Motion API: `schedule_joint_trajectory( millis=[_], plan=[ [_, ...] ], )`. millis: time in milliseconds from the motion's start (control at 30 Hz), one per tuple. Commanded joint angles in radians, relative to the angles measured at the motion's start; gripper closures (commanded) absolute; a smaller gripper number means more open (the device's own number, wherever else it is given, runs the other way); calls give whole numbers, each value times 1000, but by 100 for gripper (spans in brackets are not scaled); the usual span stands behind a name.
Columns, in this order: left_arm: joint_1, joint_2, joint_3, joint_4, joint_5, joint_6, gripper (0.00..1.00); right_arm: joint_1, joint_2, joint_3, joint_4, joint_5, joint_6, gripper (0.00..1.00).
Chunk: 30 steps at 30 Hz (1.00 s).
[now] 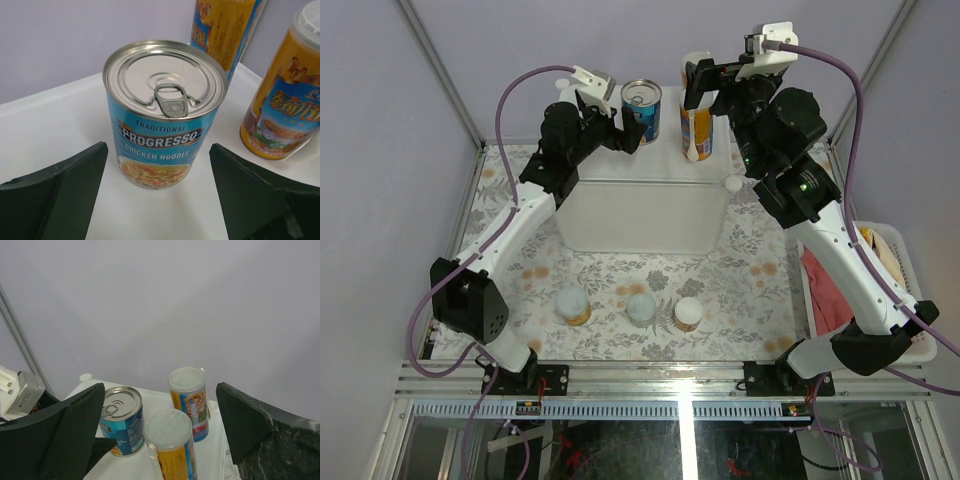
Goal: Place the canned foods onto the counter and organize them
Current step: Place the canned food on the counter.
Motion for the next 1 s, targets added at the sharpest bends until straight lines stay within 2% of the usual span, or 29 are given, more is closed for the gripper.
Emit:
schedule_joint_trajectory(
  millis=[0, 433, 967],
  plan=[
    [12, 18, 48, 94, -3, 20, 18, -10, -31, 3, 75, -21, 13, 0],
    [20, 92, 107, 125, 32, 3, 28, -23, -19, 4, 92, -20, 3, 0],
    [29, 186, 197, 158, 53, -23, 30, -56, 2, 6, 103, -41, 9, 1]
  ],
)
